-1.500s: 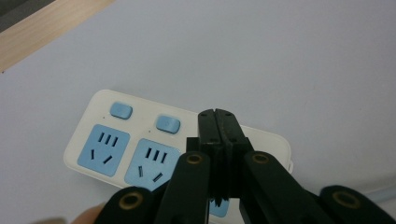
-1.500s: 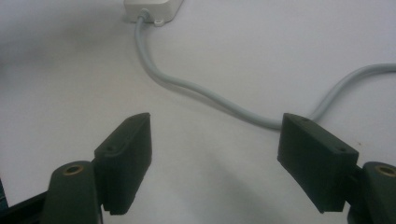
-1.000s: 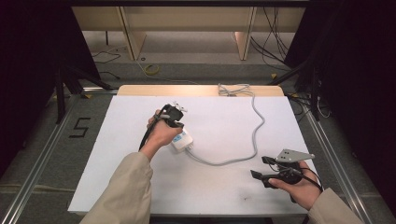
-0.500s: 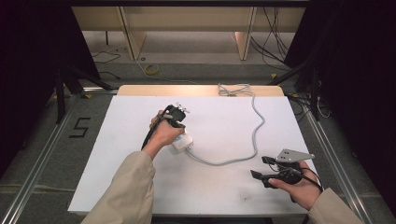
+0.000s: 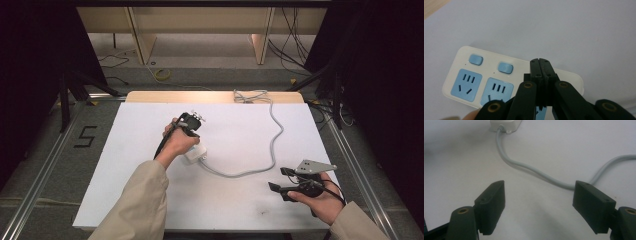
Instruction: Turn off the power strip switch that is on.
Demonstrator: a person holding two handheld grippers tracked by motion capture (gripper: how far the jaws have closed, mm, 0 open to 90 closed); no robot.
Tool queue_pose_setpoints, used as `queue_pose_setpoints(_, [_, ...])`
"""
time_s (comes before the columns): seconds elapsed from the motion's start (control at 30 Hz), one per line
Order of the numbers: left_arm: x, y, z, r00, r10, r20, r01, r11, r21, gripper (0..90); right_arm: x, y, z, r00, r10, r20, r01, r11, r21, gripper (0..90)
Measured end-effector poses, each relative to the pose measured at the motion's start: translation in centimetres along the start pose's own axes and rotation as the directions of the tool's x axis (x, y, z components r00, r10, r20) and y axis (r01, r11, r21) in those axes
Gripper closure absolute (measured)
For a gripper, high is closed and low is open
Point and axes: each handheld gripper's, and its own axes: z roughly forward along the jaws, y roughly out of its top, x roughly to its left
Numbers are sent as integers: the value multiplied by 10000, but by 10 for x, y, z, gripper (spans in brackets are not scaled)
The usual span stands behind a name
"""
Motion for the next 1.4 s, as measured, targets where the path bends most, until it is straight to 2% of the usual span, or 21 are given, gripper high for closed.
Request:
queue_pose_setpoints(0.37, [0,3,5,10000,86,17,-87,9996,260,900,0,0,0,10000,-12,-20,12,10000,3,266])
queue_pose_setpoints(0.83, [1,4,9,10000,-87,48,85,9992,383,900,0,0,0,10000,-29,-37,29,10000,25,266])
queue_pose_setpoints(1.4, [0,4,13,9999,-101,55,97,9977,676,900,1,0,1,10000,-79,-60,80,10000,50,264])
